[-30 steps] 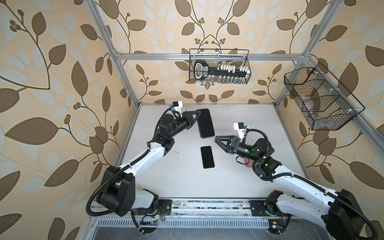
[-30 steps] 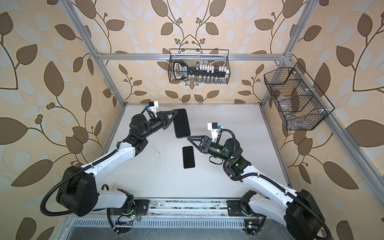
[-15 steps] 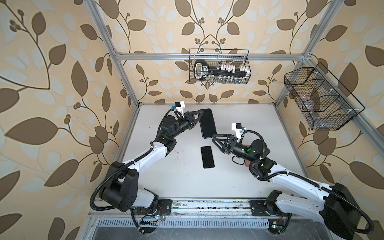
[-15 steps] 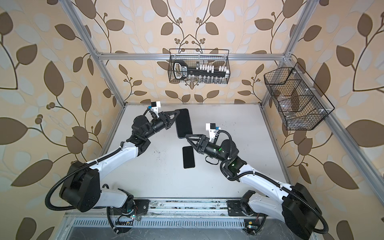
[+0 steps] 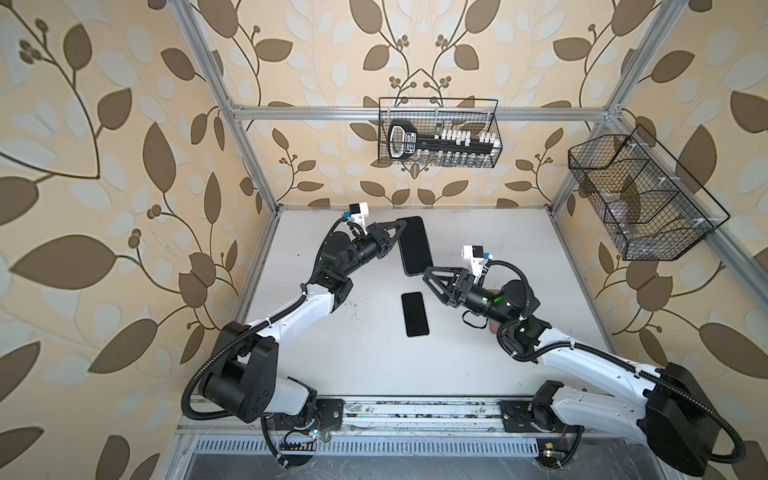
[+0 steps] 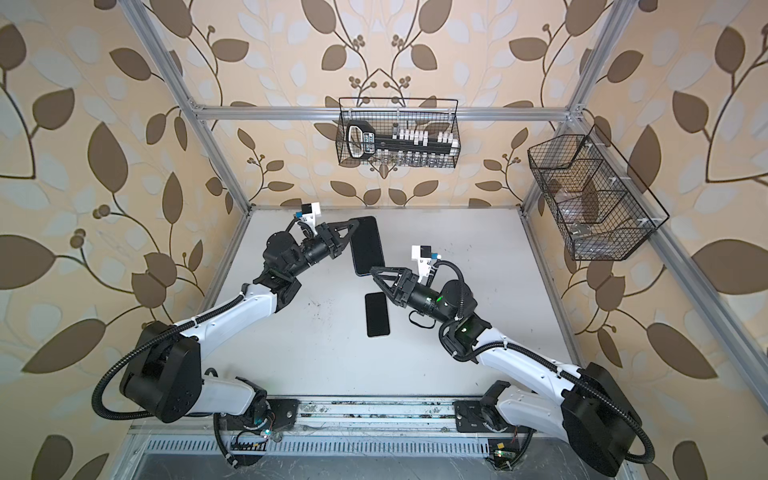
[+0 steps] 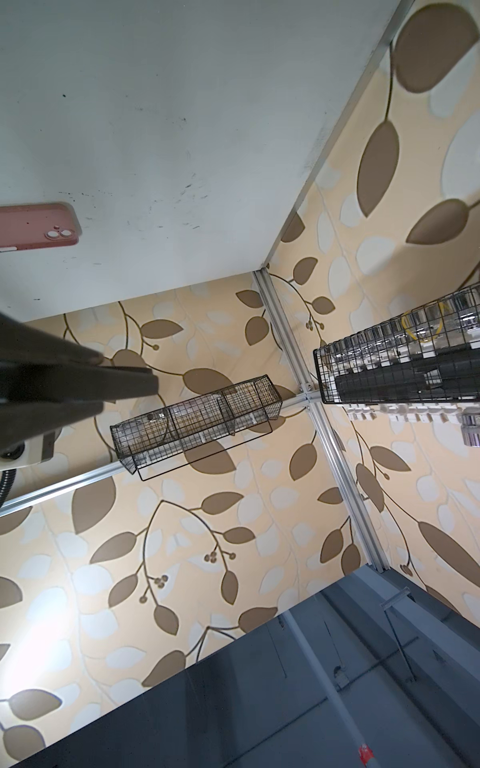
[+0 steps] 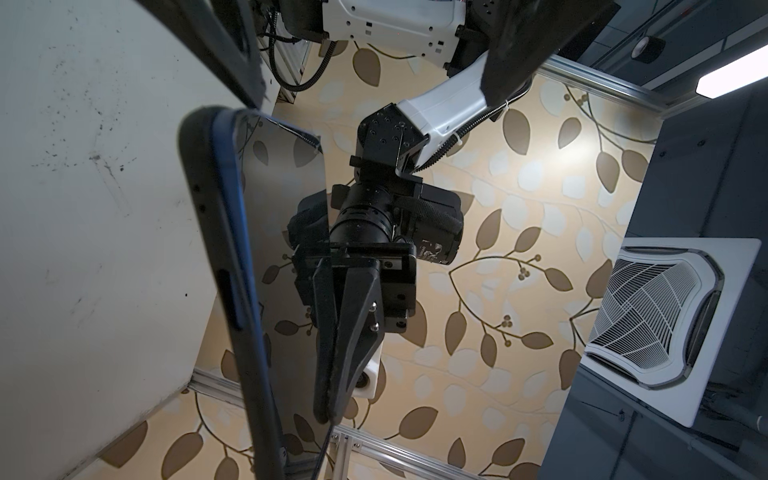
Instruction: Take the phone out of the phone case
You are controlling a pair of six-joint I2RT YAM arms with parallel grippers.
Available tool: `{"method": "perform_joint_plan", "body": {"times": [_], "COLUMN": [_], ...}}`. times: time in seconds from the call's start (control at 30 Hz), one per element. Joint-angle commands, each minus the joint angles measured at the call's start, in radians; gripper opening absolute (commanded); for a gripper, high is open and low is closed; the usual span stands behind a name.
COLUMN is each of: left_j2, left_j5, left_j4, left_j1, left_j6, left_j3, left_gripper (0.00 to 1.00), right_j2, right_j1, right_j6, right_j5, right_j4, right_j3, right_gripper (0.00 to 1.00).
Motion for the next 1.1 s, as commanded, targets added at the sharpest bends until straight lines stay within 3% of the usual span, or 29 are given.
{"method": "perform_joint_plan", "body": {"times": [0.0, 0.73, 1.07], "left_j2": [-0.008, -0.005, 0.007], "left_j5": [0.010, 0.011, 0.014], "left_j4": [0.122, 0.136, 0.119], "left_j1": [-0.009, -0.019, -0.019], "left_j6": [-0.022, -0.030, -0.012], "left_j3": [0.015, 0.014, 0.036], "left_gripper": [0.00, 0.00, 0.00], "right_j2": [0.008, 0.045, -0.008], "right_j1": [0.008, 0.000, 0.005], "right_j6": [0.020, 0.023, 0.013], "right_j5": [0.016, 0.009, 0.019], "right_j4": [0.040, 0.089, 0.047], "right_j3": [0.000, 0.002, 0.004], "right_gripper": [0.83, 0.82, 0.82]}}
